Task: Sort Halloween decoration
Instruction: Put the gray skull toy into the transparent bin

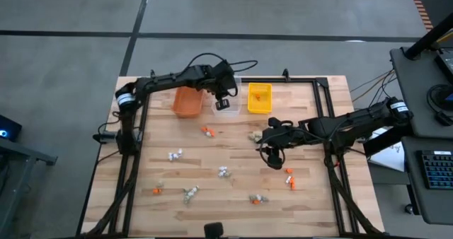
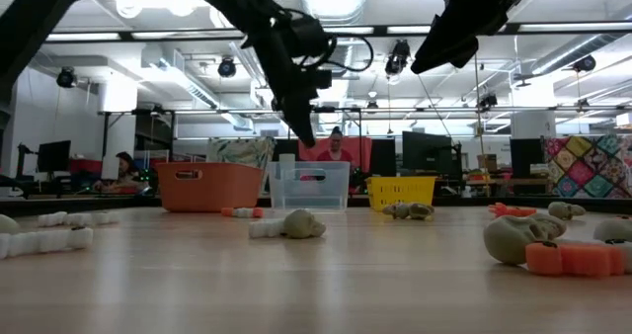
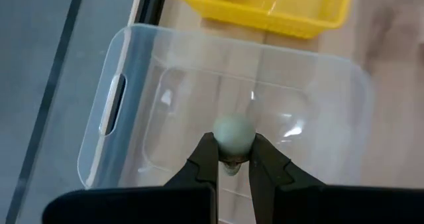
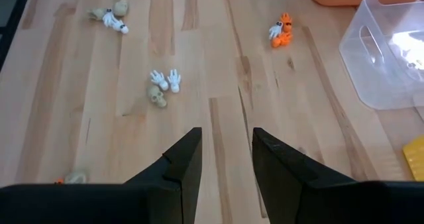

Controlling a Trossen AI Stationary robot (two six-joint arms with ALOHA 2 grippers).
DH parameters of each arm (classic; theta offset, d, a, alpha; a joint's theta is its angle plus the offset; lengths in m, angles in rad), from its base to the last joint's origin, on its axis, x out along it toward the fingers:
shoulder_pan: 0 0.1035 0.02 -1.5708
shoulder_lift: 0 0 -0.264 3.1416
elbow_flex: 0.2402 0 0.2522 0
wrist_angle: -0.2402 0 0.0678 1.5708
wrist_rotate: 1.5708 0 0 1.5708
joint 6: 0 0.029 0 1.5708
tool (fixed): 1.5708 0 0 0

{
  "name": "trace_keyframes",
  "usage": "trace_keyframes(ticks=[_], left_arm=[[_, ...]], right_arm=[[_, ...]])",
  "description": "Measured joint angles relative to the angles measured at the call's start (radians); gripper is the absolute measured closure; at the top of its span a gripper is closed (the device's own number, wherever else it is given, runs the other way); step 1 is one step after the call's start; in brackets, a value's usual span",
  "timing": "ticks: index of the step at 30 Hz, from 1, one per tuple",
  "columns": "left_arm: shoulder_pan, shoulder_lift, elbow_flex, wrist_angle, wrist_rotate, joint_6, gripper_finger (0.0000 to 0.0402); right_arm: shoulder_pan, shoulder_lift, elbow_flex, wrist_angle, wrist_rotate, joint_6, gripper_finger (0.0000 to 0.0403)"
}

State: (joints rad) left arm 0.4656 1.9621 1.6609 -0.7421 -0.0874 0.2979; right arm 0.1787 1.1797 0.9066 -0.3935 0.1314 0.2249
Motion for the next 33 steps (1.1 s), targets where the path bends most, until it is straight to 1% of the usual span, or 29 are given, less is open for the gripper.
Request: trace_keyframes(ticks=[5,9,15,21,24,30,33], left_arm=[[0.014,0.076,0.056,-0.006,0.001,0.011,0.0386],[0.02,0.123,0.105,-0.051,0.001,0.032,0.0378],[0.025,0.157,0.118,-0.08,0.008,0.042,0.0376],[0.041,0.162,0.11,-0.158,0.154,0.075,0.0375],[0.05,0.162,0.105,-0.179,0.166,0.091,0.0375],[0.056,0.163,0.096,-0.158,0.169,0.092,0.0375],[0.056,0.163,0.096,-0.141,0.187,0.085,0.0375]], right_arm=[[0.0,0.0,0.0,0.001,0.0,-0.007,0.0282],[0.0,0.0,0.0,0.001,0.001,-0.007,0.0282],[0.0,0.0,0.0,0.001,0.001,-0.007,0.0282],[0.0,0.0,0.0,0.001,0.001,-0.003,0.0282],[0.0,0.0,0.0,0.001,0.001,-0.001,0.0282],[0.0,0.0,0.0,0.002,0.002,0.0,0.0282],[0.0,0.0,0.0,0.004,0.002,0.0,0.0282]])
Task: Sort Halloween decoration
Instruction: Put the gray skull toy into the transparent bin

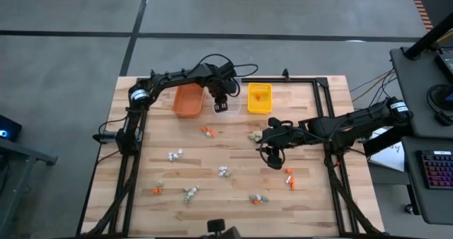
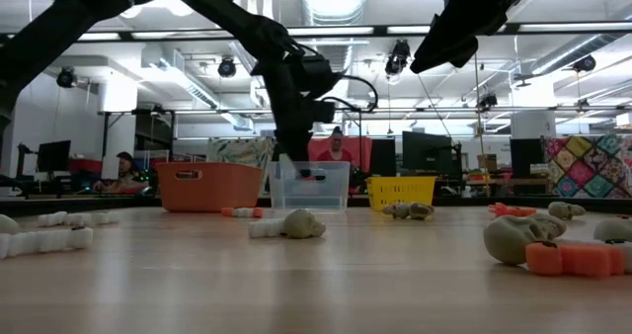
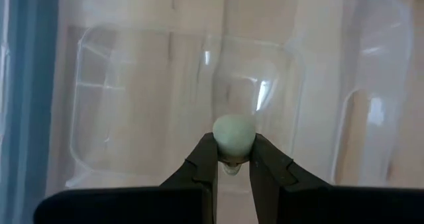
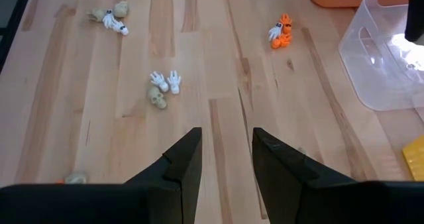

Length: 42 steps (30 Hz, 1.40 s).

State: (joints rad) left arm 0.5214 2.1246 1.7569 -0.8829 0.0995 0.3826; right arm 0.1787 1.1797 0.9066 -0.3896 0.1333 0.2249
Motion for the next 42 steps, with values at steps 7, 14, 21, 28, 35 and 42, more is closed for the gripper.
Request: trace_keyframes(ticks=[7,14,21,28,35,42], left_arm=[[0.0,0.0,-0.001,0.037,0.019,-0.065,0.0374],[0.003,0.0,-0.011,0.055,0.018,-0.134,0.0374],[0.003,0.011,-0.012,0.061,0.017,-0.134,0.0374],[0.003,0.058,-0.012,0.054,0.016,-0.134,0.0374],[0.004,0.066,-0.012,0.053,0.016,-0.133,0.0374],[0.004,0.066,-0.012,0.053,0.015,-0.141,0.0365]], right_arm=[[0.0,0.0,0.0,0.001,0.0,0.0,0.0282],[0.0,0.0,0.0,0.001,0.0,0.0,0.0282],[0.0,0.0,-0.003,0.001,0.0,0.0,0.0282],[0.0,0.0,-0.013,0.002,0.0,0.003,0.0282],[0.0,0.0,-0.016,0.003,0.0,0.003,0.0282],[0.0,0.0,-0.016,0.005,0.0,0.003,0.0282]])
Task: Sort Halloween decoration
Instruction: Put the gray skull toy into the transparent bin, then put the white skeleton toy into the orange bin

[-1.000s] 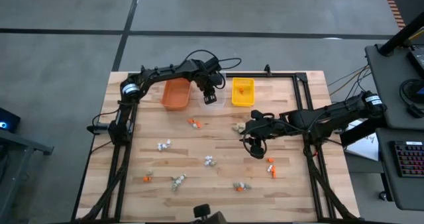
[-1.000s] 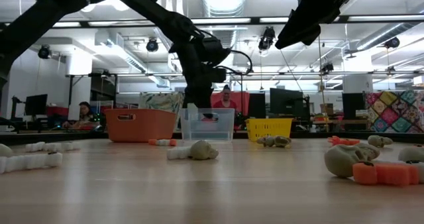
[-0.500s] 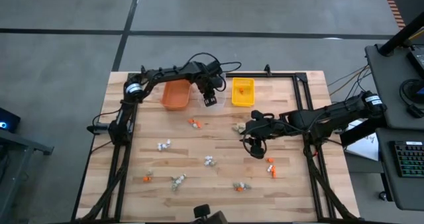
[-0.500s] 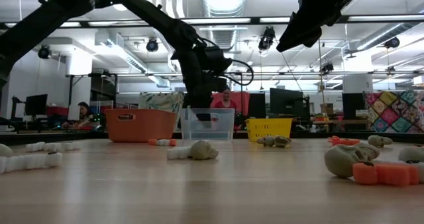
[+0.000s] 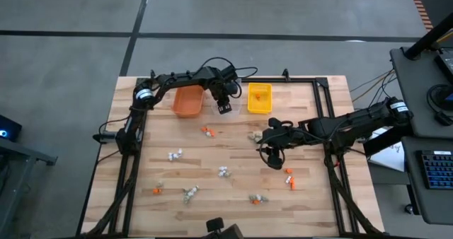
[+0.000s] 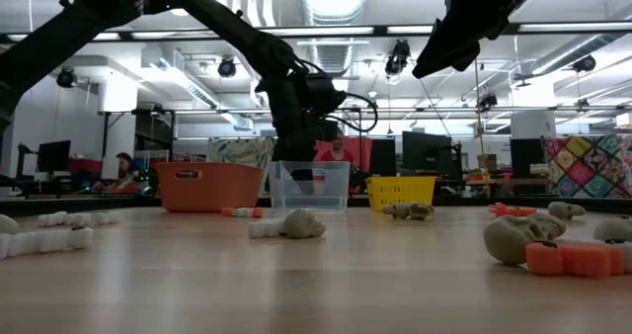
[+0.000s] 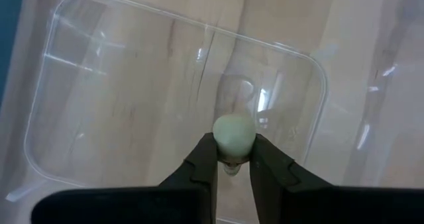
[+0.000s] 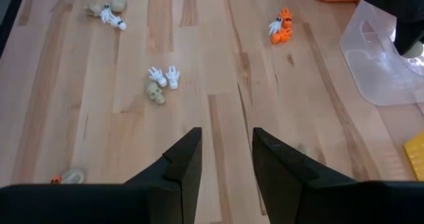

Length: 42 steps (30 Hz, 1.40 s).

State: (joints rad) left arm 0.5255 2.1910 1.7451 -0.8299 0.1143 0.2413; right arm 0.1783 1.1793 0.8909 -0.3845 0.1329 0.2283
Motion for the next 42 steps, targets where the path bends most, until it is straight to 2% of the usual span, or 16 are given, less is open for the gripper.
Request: trace_keyframes(ticks=[11,19,31,36,42], left_arm=[[0.0,0.0,0.007,-0.021,-0.002,-0.016,0.0292],[-0.001,-0.033,0.073,-0.091,-0.001,-0.026,0.0284],[-0.058,-0.303,0.045,-0.058,0.0,-0.068,0.0284],[-0.111,-0.446,-0.047,0.019,0.0,-0.08,0.0284],[-0.185,-0.633,-0.237,0.157,-0.002,-0.144,0.0286]], right_arm=[[0.0,0.0,0.0,0.0,0.0,0.013,0.0282],[0.0,0.0,0.0,0.0,0.0,0.099,0.0282],[0.0,0.027,0.0,0.0,0.0,0.389,0.0282],[0.0,0.059,0.0,-0.005,-0.007,0.472,0.0282],[0.0,0.083,0.001,-0.058,-0.063,0.564,0.0282]])
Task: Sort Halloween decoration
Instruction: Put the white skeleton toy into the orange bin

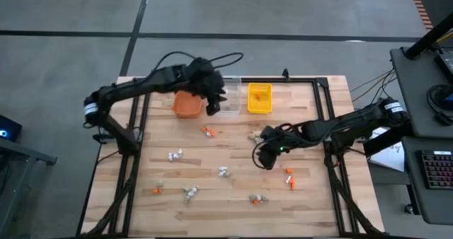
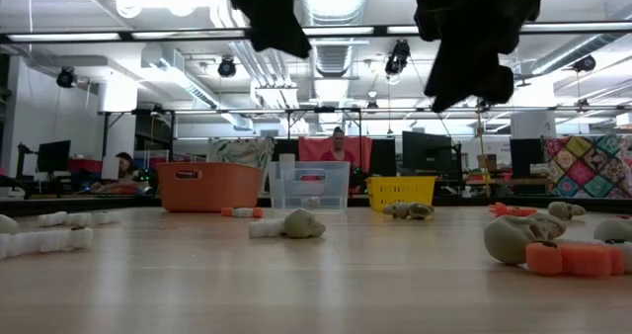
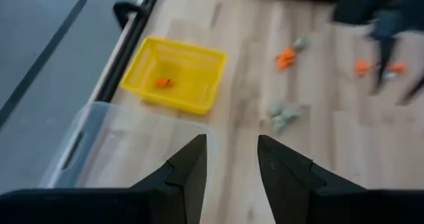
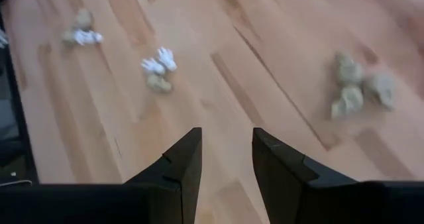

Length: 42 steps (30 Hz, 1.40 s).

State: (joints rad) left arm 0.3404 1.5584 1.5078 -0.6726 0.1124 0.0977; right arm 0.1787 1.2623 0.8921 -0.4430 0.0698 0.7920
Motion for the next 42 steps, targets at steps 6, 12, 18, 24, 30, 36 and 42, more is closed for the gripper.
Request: trace_keyframes(ticks=[6,12,18,24,30,36,42], left_arm=[[-0.077,-0.185,-0.226,0.195,-0.052,-0.093,0.0296],[-0.138,-0.343,-0.448,0.387,-0.096,-0.157,0.0302],[-0.184,-0.457,-0.618,0.512,-0.097,-0.193,0.0302],[-0.237,-0.492,-0.726,0.517,-0.096,-0.221,0.0302],[-0.317,-0.455,-0.791,0.554,-0.096,-0.23,0.0302],[-0.402,-0.4,-0.821,0.606,-0.096,-0.215,0.0302],[-0.467,-0.311,-0.817,0.671,-0.104,-0.267,0.0302]], right_arm=[[0.0,0.0,0.0,-0.141,-0.044,0.113,0.0282],[0.015,0.003,0.0,-0.235,-0.107,0.2,0.0282],[0.044,0.003,0.0,-0.282,-0.131,0.279,0.0282],[0.087,0.003,0.0,-0.302,-0.141,0.231,0.0283],[0.116,0.003,0.0,-0.303,-0.127,0.176,0.0287],[0.118,0.003,0.0,-0.304,-0.077,0.135,0.0299],[0.118,0.003,0.0,-0.303,-0.049,0.095,0.03]])
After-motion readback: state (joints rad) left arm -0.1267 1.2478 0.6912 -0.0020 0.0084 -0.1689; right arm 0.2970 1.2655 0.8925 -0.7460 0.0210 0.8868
